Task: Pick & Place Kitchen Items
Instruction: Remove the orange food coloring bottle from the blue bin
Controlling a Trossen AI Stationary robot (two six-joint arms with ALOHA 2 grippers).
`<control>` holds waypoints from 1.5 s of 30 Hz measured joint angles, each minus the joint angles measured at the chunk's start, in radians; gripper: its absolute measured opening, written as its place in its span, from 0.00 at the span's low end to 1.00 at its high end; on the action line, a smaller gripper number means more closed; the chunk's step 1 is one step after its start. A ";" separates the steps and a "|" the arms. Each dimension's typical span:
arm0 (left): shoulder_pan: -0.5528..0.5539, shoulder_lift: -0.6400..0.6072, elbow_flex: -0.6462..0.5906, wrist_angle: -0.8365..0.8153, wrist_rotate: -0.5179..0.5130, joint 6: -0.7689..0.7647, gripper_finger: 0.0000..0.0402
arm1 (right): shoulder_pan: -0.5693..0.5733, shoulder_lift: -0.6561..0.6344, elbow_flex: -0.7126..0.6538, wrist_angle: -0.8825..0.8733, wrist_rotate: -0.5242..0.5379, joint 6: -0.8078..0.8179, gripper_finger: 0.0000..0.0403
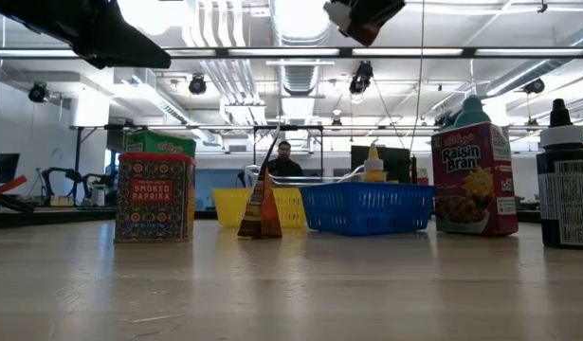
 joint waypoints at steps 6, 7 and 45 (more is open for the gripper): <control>0.000 0.000 0.000 0.000 0.000 0.000 0.34 | 0.080 0.000 -0.032 0.031 0.086 0.088 0.21; 0.000 0.000 0.000 0.000 0.000 0.000 0.34 | 0.093 0.000 -0.040 0.041 0.098 0.105 0.21; 0.000 0.000 -0.015 0.000 0.000 0.000 0.34 | 0.384 -0.014 -0.852 1.371 0.349 0.273 0.18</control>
